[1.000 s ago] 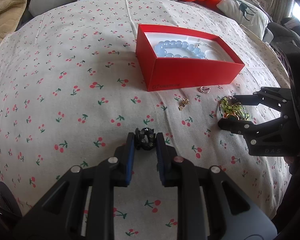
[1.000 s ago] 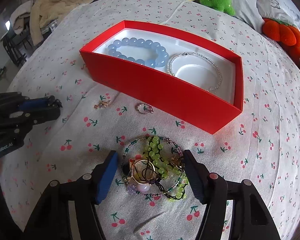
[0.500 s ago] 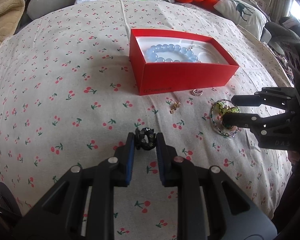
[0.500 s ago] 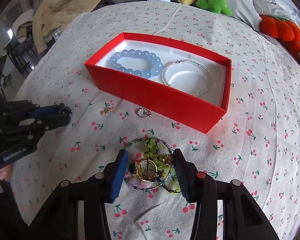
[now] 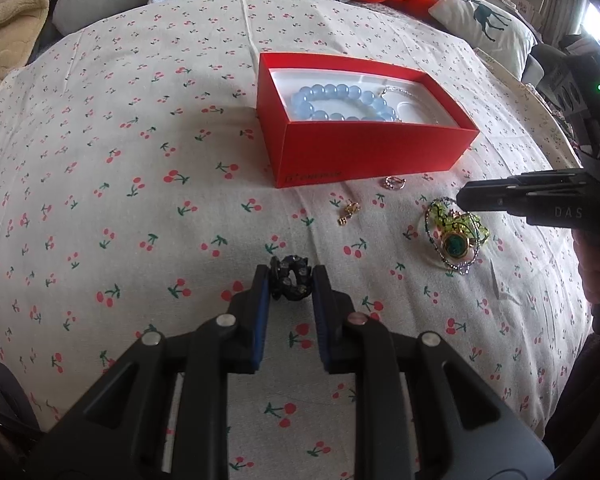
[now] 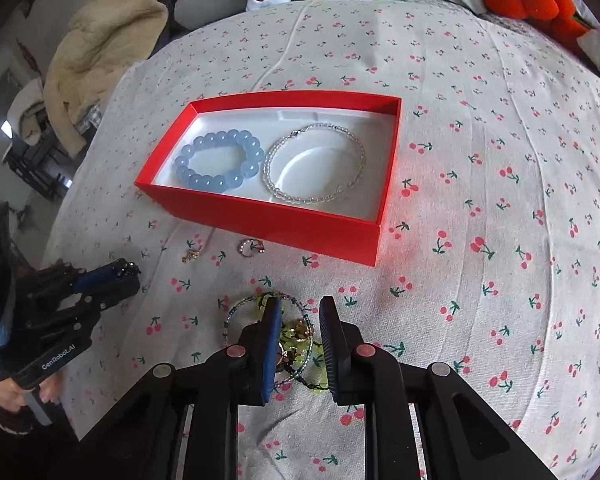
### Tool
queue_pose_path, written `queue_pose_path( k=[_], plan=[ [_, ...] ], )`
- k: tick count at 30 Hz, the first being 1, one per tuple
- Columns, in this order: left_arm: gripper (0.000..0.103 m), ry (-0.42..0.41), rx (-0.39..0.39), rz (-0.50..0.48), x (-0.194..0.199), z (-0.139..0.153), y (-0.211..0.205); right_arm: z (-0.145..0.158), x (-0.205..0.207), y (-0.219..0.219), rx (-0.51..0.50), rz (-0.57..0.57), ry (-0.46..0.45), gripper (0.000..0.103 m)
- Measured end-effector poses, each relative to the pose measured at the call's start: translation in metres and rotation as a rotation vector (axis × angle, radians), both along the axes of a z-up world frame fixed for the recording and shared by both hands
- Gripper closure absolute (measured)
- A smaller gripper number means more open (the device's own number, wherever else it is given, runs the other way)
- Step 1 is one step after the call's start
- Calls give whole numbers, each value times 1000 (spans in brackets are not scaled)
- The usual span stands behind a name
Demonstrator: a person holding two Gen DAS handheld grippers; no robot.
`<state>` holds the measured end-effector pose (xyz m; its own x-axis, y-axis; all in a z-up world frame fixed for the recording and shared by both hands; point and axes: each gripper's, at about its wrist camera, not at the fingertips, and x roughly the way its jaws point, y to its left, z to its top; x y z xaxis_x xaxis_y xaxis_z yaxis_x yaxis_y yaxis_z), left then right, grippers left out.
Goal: Organize jewelry
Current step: 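Grasp the black claw hair clip with the left tool while the right tool grasps the green-and-silver bead bracelet, then carry the clip and bracelet into the red box and open both tools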
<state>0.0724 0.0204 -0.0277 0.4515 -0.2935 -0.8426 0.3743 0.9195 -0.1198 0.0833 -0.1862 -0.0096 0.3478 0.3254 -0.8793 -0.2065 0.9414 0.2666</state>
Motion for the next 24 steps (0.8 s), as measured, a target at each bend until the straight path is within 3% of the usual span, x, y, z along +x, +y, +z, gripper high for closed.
queue_pose_path(
  k=[10, 24],
  plan=[
    [80, 10, 9, 1, 1, -2, -2, -15, 4, 7, -16, -7, 60, 96],
    [80, -27, -45, -2, -1, 28, 1, 55, -28, 21, 72, 54, -106, 100]
  ],
)
